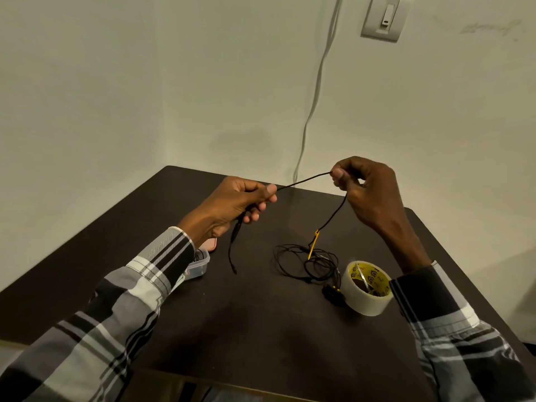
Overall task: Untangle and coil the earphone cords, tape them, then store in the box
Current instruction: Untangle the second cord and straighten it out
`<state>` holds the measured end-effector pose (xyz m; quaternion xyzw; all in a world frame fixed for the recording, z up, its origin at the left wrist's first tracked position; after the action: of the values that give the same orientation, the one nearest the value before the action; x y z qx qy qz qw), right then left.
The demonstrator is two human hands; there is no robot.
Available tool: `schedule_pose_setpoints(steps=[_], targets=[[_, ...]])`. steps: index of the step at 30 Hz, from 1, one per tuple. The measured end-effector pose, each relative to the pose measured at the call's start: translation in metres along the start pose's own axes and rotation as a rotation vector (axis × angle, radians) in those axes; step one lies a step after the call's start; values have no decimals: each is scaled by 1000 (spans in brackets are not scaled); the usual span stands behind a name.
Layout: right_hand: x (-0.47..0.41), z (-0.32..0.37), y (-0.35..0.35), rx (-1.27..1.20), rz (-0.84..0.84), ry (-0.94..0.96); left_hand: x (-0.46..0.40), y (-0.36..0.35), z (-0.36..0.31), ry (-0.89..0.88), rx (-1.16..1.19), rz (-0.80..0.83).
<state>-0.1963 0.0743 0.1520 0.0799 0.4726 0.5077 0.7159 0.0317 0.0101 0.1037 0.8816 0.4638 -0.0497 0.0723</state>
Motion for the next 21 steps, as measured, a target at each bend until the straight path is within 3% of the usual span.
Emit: schedule_pose_setpoints(steps=[7, 11, 16, 21], targets=[[-8, -19, 14, -4, -104, -57, 3, 7, 5, 21, 36, -14], [-3, -19, -1, 141, 45, -90, 3, 0, 2, 19, 48, 0], [21, 6, -38, -169, 367, -7, -1, -14, -1, 5, 52, 23], [23, 12, -46, -186, 313, 16, 1, -15, -2, 4, 22, 64]])
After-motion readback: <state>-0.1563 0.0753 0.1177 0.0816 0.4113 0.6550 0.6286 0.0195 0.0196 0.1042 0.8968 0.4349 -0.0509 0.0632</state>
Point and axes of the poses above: each hand's wrist, its own x-axis away from the middle knuckle, its own y-axis out of the back of the hand, z = x × y, the point moved 2 cm from there along -x, towards the middle knuckle, and after that the axes turned 6 degrees about z, right-handed, at the moved point
